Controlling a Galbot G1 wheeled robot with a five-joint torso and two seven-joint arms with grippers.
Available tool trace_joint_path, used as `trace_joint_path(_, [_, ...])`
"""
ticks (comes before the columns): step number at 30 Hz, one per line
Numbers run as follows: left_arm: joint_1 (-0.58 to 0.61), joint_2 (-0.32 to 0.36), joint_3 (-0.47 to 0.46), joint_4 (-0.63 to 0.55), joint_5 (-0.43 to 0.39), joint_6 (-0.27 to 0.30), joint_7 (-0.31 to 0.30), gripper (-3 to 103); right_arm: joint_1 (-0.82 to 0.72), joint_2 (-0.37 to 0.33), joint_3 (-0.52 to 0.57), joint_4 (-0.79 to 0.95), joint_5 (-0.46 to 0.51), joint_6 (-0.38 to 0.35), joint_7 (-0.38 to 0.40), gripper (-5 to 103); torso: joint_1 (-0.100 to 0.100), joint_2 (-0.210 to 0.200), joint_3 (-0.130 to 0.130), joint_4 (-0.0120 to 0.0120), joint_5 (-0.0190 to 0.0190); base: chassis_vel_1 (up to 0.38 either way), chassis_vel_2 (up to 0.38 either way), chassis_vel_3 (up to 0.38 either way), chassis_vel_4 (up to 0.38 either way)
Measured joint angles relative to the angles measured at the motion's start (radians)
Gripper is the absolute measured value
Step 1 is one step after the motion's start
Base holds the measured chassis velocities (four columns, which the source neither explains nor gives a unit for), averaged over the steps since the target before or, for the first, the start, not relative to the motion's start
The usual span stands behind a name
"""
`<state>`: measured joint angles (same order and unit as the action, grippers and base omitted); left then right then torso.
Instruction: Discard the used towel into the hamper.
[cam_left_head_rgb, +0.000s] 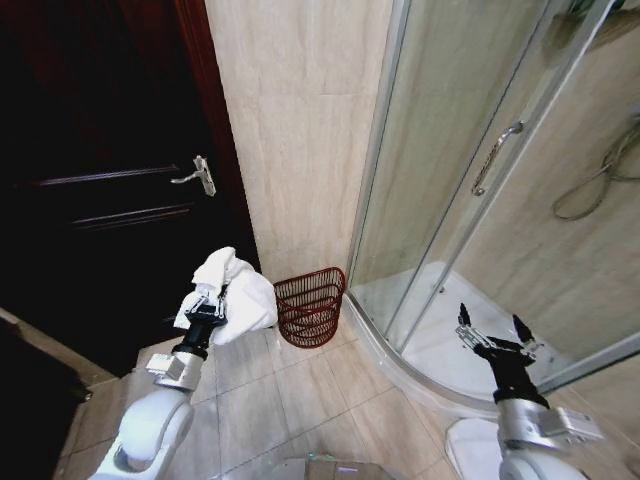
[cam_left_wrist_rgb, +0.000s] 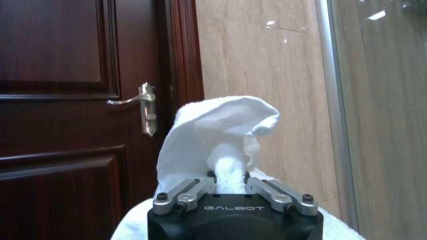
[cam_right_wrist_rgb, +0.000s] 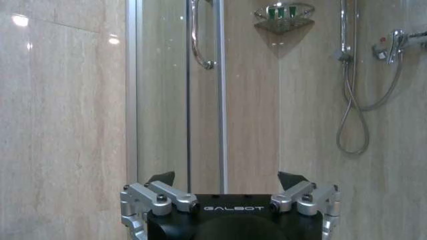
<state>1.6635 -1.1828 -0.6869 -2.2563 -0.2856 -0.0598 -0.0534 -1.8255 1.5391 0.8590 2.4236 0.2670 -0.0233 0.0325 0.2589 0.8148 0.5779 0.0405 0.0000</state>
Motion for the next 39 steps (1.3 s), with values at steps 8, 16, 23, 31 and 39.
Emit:
trace_joint_path(8, [0.0, -0.004, 0.002, 0.006, 0.0, -0.006, 0.0, 10, 0.002, 0.004, -0.004, -0.003, -0.009, -0.002, -0.002, 100, -0.015, -0.036, -0.021, 0.0, 0.0, 0.0, 0.0, 0.0, 0.0])
trace_joint_path(16, [-0.001, -0.001, 0.0, 0.011, -0.005, -0.015, 0.001, 10, 0.004, 0.008, -0.004, -0.006, -0.014, -0.002, -0.003, 100, -0.028, -0.064, -0.036, -0.0001, 0.0, 0.0, 0.0, 0.0, 0.0])
trace_joint_path(23, [-0.003, -0.003, -0.001, 0.018, -0.007, -0.024, 0.006, 10, 0.009, 0.017, -0.007, -0.007, -0.023, -0.001, -0.005, 100, -0.042, -0.098, -0.056, 0.0, 0.0, 0.0, 0.0, 0.0, 0.0])
trace_joint_path(31, [-0.011, 0.003, -0.003, 0.023, -0.012, -0.024, 0.007, 10, 0.011, 0.022, -0.008, -0.008, -0.027, -0.001, -0.006, 100, -0.057, -0.134, -0.076, 0.0, 0.0, 0.0, 0.0, 0.0, 0.0])
trace_joint_path(39, [-0.01, 0.0, 0.0, 0.032, -0.01, -0.027, 0.011, 10, 0.012, 0.022, -0.008, -0.011, -0.027, -0.001, -0.006, 100, -0.072, -0.168, -0.096, 0.0, 0.0, 0.0, 0.0, 0.0, 0.0])
